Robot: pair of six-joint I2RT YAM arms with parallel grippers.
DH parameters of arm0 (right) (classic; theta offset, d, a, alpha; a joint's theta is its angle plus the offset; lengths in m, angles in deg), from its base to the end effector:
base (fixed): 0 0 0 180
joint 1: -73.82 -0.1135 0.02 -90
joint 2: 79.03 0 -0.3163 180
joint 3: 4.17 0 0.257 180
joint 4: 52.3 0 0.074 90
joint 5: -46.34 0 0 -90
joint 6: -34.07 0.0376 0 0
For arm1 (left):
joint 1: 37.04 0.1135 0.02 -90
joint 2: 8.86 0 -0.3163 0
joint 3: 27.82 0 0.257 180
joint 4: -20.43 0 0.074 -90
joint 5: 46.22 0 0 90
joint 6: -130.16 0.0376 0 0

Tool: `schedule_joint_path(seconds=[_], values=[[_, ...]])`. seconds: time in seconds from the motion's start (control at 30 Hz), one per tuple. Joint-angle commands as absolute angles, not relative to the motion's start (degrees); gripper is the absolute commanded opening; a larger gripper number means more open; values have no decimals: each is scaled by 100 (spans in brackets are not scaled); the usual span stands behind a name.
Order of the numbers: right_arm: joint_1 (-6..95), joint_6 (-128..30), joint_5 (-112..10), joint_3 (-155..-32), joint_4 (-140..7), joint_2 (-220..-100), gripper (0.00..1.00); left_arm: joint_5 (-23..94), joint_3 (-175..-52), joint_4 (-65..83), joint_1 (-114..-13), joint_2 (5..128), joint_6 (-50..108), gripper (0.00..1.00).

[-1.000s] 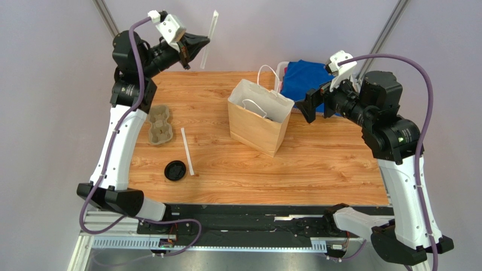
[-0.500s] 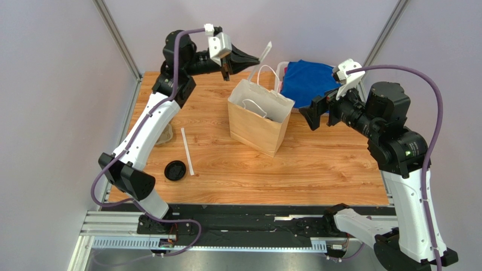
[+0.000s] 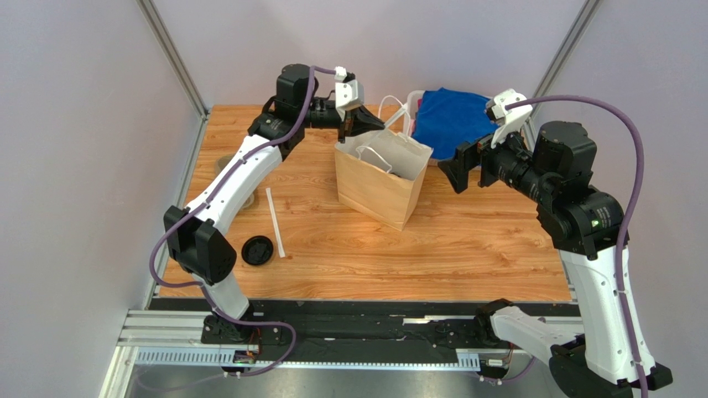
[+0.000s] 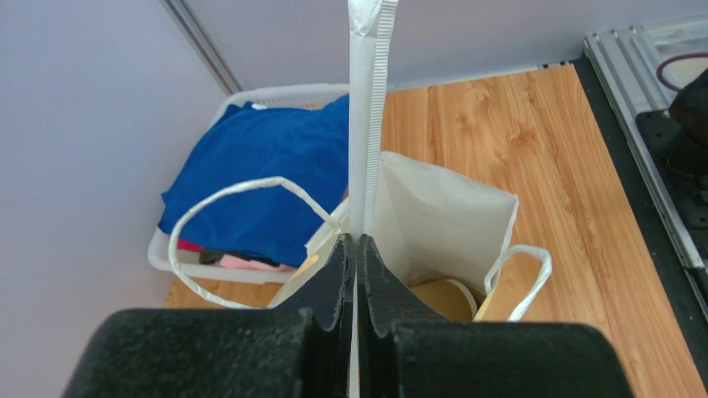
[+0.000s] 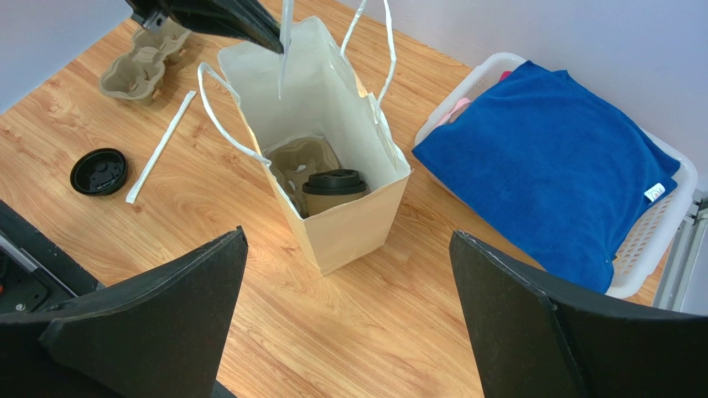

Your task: Pack the takeout coffee

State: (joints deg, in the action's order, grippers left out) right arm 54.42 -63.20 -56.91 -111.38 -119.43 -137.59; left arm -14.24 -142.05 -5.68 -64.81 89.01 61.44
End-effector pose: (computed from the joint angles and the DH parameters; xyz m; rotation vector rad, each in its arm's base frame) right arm 0.1195 0.0512 0.5412 -0.5910 1.8065 0.3629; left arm 0.3412 -0.2157 0.4833 1.3348 1.1370 -0.9552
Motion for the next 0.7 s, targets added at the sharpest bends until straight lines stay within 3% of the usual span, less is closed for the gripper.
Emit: schedule_joint_path(seconds=[0.0,0.5,0.67], values=[[5457,-6261,-5570,-11162,-11862,-13651,100,-1590,-14134,-1003,-6499,8940,7056,0],[5457,-6305,-5438,-11233,-11854,-13677,100,-1273,-14494,-2796,-6490,9327,8982,0],[5466,-6305,-5438,-11259,-11862,-13695,100,-1151,-14547,-2981,-6490,9301,9228,10]])
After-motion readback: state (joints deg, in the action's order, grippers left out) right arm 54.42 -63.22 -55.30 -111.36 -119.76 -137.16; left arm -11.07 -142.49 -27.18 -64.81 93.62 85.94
